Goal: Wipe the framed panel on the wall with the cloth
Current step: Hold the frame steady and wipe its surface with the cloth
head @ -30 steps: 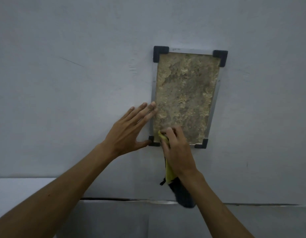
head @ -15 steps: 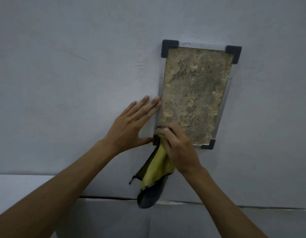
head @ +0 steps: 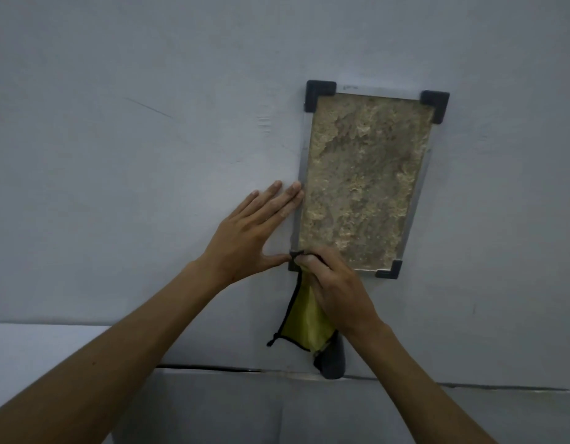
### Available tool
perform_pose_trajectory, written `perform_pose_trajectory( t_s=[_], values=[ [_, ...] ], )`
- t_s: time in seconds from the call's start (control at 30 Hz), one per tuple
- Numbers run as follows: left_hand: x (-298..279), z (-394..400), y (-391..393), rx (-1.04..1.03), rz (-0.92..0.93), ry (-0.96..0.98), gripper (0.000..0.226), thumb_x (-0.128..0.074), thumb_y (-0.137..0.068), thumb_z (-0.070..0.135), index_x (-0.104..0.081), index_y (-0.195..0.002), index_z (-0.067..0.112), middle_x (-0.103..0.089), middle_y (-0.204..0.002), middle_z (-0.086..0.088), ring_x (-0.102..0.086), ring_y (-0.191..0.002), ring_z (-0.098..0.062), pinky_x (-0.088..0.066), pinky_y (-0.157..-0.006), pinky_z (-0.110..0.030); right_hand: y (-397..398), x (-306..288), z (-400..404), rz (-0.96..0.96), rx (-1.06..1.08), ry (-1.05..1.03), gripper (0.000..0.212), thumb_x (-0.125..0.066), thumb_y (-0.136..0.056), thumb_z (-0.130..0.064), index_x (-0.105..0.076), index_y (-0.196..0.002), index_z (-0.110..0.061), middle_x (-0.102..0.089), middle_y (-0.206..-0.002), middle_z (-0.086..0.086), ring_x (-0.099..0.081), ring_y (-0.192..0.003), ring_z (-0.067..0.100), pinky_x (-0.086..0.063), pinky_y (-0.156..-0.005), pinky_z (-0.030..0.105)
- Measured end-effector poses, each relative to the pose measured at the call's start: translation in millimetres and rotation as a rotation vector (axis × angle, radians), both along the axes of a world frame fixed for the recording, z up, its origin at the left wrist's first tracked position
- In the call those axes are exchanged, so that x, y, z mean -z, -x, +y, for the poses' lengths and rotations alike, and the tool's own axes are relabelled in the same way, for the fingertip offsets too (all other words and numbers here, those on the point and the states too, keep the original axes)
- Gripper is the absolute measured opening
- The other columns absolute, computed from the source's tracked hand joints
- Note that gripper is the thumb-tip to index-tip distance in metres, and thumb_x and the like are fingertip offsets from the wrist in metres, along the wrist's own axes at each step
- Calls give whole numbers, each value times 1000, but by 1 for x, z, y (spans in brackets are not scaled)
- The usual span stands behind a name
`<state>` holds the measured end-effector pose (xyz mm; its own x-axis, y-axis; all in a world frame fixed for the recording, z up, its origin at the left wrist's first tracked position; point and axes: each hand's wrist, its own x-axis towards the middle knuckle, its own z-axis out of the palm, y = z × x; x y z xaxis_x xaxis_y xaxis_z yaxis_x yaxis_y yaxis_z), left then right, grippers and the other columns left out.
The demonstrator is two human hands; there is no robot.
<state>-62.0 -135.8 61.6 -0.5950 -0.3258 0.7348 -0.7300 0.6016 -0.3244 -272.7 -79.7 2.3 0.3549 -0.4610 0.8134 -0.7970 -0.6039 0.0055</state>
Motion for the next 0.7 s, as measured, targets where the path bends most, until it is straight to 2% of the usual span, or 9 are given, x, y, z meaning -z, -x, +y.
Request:
perform_pose_trajectory(
  t_s=[0.17, 0.33, 0.5, 0.7],
  values=[
    [-1, 4, 1, -2, 9, -15, 100, -62, -88, 64, -10, -162, 21, -6, -170, 6, -6, -157, -17, -24, -125, -45, -6, -1, 3, -47, 66, -5, 27, -60, -93, 3, -64, -120, -1, -59, -119, 12, -58, -110, 27, -52, -94, 35],
    [-2, 10, 4, -46, 0, -30, 99, -59, -89, 65, -9, -162, 19, -5, -170, 5, -5, -157, -17, -24, -124, -45, -16, 13, 15, 5, 133, -97, 35, -59, -90, 5, -64, -123, -3, -59, -124, 9, -58, -112, 27, -59, -83, 36],
    [2, 21, 13, -192, -30, 1, 100, -53, -90, 66, -2, -162, 19, 2, -170, 4, -3, -157, -18, -27, -123, -44, -13, 3, 21, 64, 197, -159, 34, -50, -93, 0, -62, -124, -8, -54, -126, 5, -53, -117, 23, -59, -76, 36],
    [2, 25, 17, -242, -20, -21, 105, -58, -88, 64, 2, -162, 20, 7, -170, 4, -1, -157, -18, -27, -123, -43, 4, 5, 27, -79, 290, -199, 29, -57, -93, 3, -65, -120, -6, -57, -123, 8, -56, -112, 24, -55, -86, 34]
  ],
)
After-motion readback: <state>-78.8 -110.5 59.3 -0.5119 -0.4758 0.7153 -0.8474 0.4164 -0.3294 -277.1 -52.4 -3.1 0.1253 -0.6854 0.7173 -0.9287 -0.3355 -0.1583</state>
